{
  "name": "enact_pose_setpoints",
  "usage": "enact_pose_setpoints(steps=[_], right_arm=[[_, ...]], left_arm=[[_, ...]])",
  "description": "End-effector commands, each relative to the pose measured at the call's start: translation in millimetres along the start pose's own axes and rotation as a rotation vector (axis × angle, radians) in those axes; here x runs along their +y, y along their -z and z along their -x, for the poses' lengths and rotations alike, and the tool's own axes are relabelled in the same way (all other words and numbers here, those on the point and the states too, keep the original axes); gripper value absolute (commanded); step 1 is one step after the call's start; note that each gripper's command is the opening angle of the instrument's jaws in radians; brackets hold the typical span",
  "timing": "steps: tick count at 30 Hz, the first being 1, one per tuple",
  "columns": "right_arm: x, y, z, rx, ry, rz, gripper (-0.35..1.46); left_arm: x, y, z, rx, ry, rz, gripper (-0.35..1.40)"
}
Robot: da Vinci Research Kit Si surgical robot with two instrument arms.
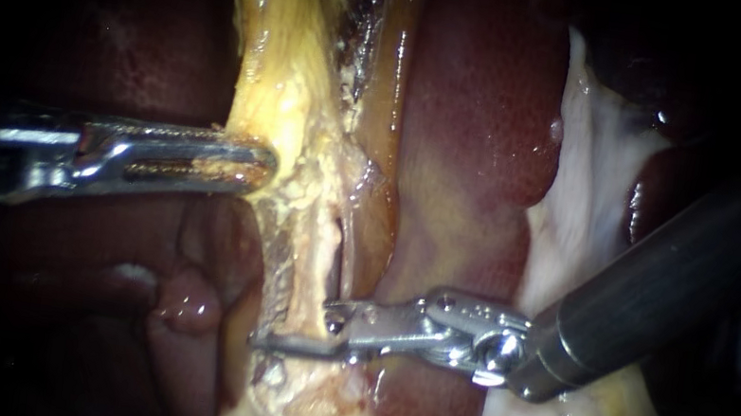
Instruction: Going back first clip left tube
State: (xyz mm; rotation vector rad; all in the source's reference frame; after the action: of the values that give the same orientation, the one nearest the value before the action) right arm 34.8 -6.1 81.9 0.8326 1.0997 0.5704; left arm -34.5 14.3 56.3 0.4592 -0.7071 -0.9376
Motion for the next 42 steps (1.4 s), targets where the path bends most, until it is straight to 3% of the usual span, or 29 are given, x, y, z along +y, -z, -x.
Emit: enact_pose_setpoints(steps=[1, 6, 10, 14, 24, 33, 42], right_arm=[[0.0, 0.0, 0.0, 0.0, -0.001, -0.002, -0.35], [-0.1, 0.2, 0.0, -0.009, -0.019, -0.002, -0.31], [-0.2, 0.6, -0.1, -0.012, -0.025, -0.01, 0.19], [-0.3, 0.8, -0.5, -0.009, -0.034, 0.002, 0.5], [-1.4, 2.0, -2.0, 0.021, -0.049, 0.009, 0.59], [-2.2, 7.4, -3.1, 0.029, 0.113, 0.02, 0.6], [-3.6, 14.9, -7.6, 0.099, 0.252, 0.054, 0.6]], left_arm=[[0.0, 0.0, 0.0, 0.0, -0.001, 0.0, -0.35], [0.0, 0.0, 0.0, 0.0, -0.001, 0.0, -0.35], [0.0, 0.0, 0.0, 0.0, -0.001, 0.0, -0.35], [0.0, 0.0, 0.0, 0.0, -0.001, 0.0, -0.35], [0.0, 0.1, 0.0, 0.0, -0.001, -0.001, -0.35], [0.2, 0.2, -0.1, 0.0, -0.002, -0.002, -0.35], [0.4, 0.1, -0.2, 0.0, -0.003, -0.002, -0.35]])
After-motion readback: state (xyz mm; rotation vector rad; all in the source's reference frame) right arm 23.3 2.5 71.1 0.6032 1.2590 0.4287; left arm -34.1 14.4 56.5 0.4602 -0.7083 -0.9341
